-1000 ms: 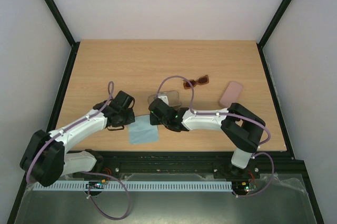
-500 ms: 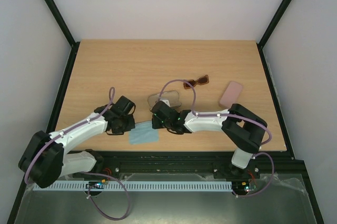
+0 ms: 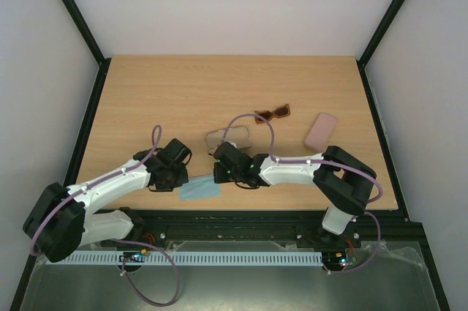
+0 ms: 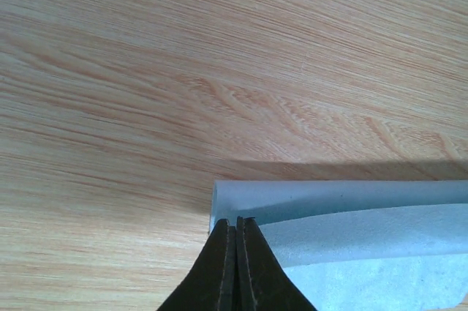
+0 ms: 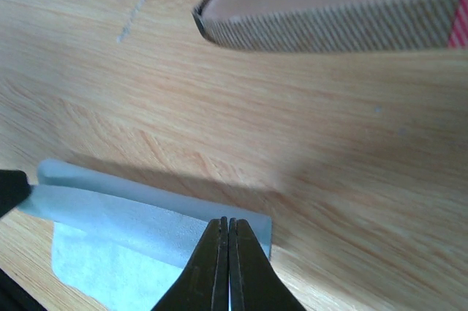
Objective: Organize the sunglasses
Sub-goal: Fold the glasses cleaning cloth at the center of the board.
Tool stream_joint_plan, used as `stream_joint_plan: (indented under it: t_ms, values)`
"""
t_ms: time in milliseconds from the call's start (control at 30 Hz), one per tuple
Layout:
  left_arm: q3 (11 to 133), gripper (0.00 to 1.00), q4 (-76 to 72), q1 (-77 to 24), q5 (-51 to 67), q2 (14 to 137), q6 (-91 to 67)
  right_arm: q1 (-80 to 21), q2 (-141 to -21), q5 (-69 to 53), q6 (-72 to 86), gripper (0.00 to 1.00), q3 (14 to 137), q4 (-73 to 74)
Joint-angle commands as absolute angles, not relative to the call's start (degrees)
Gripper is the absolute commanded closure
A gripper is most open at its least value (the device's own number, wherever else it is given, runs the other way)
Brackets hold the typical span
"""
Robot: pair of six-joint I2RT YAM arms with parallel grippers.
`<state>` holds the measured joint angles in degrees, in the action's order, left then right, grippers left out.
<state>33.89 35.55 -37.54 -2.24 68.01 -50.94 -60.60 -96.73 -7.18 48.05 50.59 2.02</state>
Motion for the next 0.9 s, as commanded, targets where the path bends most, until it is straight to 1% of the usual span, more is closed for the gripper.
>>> stream_joint_plan:
  t_ms: [0, 867]
  values:
    - [33.34, 0.98, 38.48, -38.54, -4.57, 66.11, -53.84, -60.46, -94.71, -8.56, 48.75, 0.99, 49.12, 4.33]
    - [31.38, 0.98, 36.79, -41.90, -3.80, 67.51, -56.01, -62.30, -95.92, -11.86, 49.17, 0.99, 48.26, 5.25]
